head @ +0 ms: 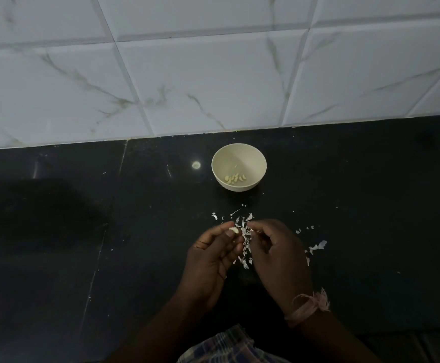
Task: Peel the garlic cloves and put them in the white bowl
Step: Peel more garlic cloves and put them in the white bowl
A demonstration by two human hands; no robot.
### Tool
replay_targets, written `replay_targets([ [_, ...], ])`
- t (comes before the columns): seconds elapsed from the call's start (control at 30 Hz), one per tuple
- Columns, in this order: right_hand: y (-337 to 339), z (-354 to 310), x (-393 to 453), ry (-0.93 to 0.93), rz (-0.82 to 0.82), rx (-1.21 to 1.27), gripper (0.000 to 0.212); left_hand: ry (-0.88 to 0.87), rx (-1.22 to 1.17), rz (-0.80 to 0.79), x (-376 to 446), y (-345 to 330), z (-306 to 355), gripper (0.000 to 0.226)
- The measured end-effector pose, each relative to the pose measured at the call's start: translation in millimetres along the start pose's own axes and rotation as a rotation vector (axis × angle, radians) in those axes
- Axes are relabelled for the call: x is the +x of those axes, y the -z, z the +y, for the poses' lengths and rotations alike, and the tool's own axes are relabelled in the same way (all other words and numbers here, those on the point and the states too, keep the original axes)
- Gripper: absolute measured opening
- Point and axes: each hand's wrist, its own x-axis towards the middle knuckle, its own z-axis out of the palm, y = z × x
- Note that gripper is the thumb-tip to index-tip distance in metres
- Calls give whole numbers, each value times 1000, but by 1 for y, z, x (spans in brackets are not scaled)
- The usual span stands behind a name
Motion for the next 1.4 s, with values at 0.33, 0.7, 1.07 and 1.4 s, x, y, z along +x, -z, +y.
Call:
replay_targets([
  [0.33, -4, 3, -2, -66, -5, 141, 23, -43, 11, 16, 0, 0, -3, 28],
  [0.7, -10, -5, -5, -118, 30, 185, 11, -183, 281, 15, -4, -1, -5, 12],
  [1.07, -5, -2, 4, -48, -44, 144, 11, -295, 571, -102, -7, -2, 5, 17],
  [1.4, -2, -2, 12, -49, -43, 115, 14, -266, 517, -71, 0, -3, 3, 18],
])
